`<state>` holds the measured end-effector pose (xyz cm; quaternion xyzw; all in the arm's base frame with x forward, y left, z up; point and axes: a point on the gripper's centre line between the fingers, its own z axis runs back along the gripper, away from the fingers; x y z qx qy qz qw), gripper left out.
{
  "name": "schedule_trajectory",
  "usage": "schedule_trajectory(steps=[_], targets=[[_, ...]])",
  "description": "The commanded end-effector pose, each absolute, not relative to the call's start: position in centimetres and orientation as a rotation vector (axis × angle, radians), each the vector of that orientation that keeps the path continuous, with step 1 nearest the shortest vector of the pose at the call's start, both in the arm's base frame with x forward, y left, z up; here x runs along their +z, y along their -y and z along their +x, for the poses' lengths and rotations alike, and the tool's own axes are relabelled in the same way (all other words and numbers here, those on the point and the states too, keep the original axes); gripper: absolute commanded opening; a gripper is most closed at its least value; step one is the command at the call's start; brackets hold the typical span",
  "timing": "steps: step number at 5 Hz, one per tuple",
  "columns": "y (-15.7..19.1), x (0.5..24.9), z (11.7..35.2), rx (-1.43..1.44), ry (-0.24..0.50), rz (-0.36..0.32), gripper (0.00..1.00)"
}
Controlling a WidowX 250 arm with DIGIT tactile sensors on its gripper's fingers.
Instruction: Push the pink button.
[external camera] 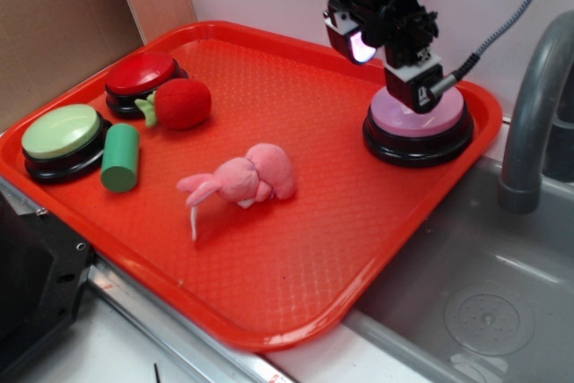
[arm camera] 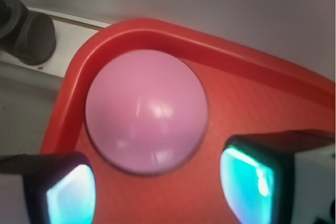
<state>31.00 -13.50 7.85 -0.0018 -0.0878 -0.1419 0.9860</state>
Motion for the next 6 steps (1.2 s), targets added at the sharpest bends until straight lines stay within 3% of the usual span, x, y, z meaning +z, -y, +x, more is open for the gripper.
schedule_trajectory(steps=[1, 3, 4, 6], targets=[[14.9, 7.0, 33.0, -0.342, 0.218, -0.065, 1.0], [15.2, 6.0, 32.5, -0.356, 0.167, -0.043, 1.0], [15.8, 7.8, 32.3, -0.39, 0.173, -0.041, 1.0], [15.8, 15.1, 31.0, -0.395, 0.221, 0.009, 1.0]])
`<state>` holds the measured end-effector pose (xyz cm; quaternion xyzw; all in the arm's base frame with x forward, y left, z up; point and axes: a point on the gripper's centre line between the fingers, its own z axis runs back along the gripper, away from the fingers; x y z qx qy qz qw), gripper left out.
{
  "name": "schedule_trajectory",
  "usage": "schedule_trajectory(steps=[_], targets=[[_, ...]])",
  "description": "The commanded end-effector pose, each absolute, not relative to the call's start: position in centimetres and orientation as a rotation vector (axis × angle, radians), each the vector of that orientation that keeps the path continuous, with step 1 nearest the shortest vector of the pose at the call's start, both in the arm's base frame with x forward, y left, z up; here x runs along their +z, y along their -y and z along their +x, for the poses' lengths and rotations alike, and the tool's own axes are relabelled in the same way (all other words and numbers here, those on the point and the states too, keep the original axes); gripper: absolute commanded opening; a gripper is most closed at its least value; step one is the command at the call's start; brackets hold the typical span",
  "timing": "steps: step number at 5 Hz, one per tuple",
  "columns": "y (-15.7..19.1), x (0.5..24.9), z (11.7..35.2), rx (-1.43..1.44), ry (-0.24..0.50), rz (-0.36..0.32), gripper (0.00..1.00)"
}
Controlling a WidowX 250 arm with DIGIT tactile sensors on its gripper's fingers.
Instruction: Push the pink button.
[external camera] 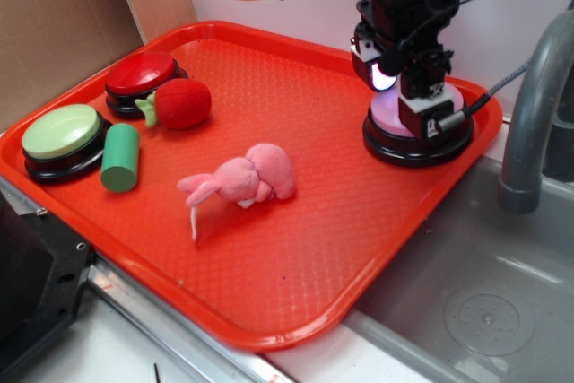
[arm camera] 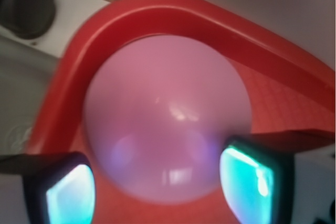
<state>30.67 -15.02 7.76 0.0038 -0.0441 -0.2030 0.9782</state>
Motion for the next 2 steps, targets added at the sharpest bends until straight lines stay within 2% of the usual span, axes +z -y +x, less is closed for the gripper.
schedule_trajectory(steps=[1, 2], targets=[[15.23, 16.59, 30.32, -0.357, 0.246, 0.003, 1.0], [15.0, 17.48, 30.18, -0.334, 0.237, 0.01, 1.0]])
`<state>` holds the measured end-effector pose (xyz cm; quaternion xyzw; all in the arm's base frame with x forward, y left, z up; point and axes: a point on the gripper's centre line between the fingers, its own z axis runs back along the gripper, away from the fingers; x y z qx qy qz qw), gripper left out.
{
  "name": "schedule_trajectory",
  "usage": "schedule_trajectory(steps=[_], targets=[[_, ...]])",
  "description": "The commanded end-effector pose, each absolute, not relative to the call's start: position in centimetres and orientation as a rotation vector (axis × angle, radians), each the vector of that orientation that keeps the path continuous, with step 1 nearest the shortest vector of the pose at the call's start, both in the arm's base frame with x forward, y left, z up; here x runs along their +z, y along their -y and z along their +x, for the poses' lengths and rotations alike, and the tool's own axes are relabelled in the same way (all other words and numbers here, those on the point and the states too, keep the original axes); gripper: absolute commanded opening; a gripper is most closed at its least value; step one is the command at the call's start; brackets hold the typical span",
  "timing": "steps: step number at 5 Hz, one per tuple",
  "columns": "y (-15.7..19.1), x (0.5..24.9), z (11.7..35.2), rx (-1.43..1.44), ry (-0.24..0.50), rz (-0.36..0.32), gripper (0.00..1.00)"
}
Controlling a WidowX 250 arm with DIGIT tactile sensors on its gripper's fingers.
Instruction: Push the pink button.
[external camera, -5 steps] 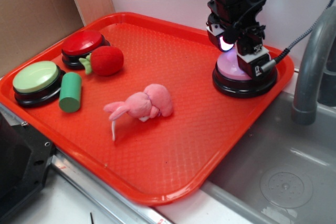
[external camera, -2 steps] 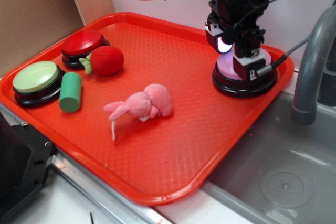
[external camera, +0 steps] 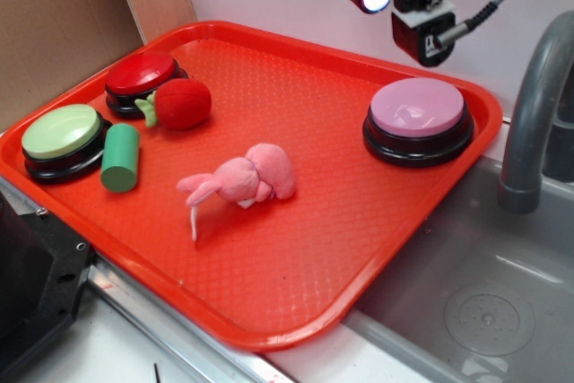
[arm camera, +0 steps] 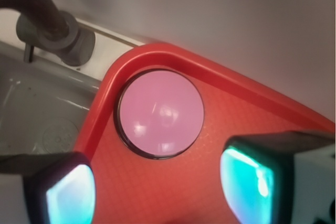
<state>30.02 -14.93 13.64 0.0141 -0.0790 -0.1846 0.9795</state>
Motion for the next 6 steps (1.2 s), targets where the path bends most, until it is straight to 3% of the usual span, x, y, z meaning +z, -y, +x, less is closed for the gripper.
schedule_trajectory(steps=[1, 4, 6], targets=[[14.7, 18.6, 29.3, -0.335, 0.235, 0.026, 1.0], [14.2, 20.3, 28.1, -0.294, 0.169, -0.034, 1.0], [13.7, 19.9, 28.2, -0.25, 0.117, -0.018, 1.0]])
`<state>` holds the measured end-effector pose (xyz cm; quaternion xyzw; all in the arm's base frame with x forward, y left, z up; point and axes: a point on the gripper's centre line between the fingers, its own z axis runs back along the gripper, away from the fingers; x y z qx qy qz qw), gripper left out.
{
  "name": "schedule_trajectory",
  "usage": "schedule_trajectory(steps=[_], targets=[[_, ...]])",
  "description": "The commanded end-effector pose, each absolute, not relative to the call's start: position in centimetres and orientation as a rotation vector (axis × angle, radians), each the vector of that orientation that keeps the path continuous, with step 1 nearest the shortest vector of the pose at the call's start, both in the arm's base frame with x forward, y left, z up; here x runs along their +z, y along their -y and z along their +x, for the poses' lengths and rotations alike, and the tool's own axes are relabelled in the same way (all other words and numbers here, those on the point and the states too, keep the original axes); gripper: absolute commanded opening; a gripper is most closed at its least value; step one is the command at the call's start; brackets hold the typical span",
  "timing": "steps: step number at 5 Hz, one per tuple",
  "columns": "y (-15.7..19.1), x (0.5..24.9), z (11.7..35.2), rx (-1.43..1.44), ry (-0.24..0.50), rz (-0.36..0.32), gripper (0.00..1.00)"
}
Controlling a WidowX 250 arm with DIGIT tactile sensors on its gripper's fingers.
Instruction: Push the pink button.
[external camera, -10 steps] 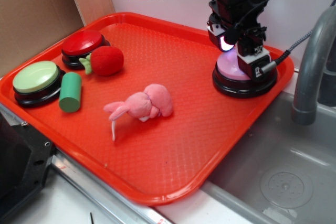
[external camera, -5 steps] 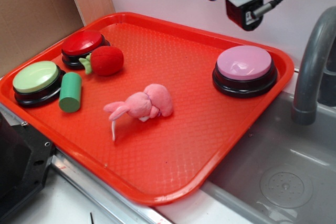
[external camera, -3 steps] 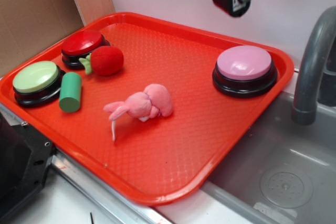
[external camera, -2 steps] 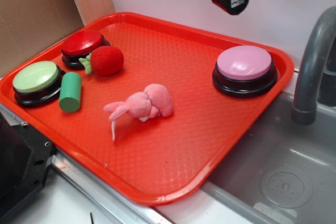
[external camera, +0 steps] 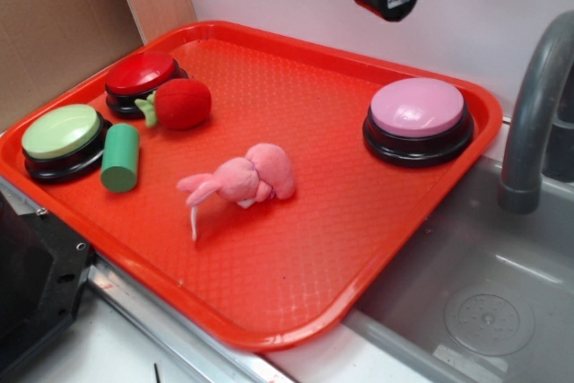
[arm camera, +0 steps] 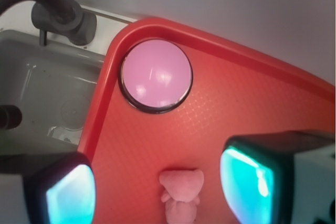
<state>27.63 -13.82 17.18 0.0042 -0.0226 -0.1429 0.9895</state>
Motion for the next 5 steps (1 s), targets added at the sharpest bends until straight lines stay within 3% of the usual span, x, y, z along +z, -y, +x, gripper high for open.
schedule_trajectory(steps=[1, 5], targets=[[13.3, 19.6, 28.0, -0.239, 0.104, -0.017, 1.0], [11.8, 17.8, 28.2, -0.248, 0.063, 0.009, 1.0]])
